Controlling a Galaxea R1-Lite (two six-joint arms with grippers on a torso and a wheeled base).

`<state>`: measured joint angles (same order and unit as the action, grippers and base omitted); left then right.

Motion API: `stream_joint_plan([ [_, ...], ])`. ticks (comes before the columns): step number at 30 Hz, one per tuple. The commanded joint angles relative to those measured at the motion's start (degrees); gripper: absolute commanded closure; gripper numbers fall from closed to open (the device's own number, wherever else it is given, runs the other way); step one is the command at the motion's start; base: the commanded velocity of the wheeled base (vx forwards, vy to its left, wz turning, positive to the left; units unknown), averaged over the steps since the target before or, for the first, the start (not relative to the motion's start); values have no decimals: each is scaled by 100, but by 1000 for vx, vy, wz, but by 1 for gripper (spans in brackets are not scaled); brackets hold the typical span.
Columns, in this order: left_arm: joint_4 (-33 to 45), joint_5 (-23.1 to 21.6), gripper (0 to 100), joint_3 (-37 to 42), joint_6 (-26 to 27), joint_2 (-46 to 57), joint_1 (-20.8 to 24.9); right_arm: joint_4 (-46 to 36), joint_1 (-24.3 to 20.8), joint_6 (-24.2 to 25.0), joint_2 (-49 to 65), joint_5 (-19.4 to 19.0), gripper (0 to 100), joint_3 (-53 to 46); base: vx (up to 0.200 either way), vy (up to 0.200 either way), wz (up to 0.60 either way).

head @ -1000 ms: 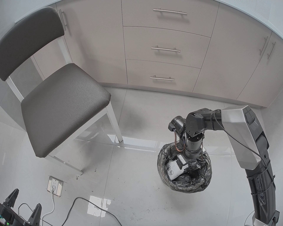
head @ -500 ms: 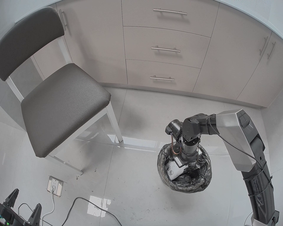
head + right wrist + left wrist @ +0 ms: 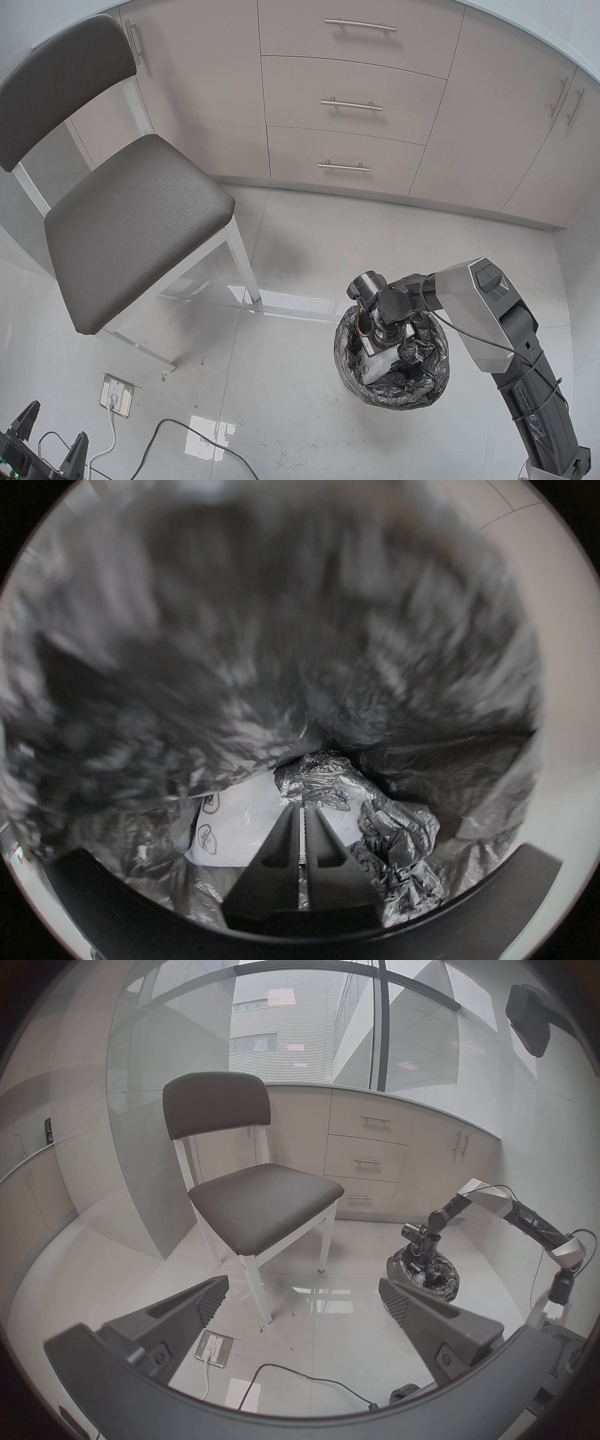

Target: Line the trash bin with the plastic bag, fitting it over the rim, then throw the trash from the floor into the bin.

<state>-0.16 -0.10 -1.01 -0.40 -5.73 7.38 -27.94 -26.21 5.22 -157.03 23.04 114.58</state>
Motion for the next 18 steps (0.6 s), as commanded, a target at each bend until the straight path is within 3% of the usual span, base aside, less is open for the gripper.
stream_joint_plan([
  [1,-2,1,0,101,-4,2,1,26,107,-12,-267,16,100,1,0,0,0],
  [9,-2,1,0,101,-4,2,1,755,274,-3,-575,78,100,1,0,0,0],
  [18,-2,1,0,101,-4,2,1,966,257,-12,-742,87,100,1,0,0,0],
])
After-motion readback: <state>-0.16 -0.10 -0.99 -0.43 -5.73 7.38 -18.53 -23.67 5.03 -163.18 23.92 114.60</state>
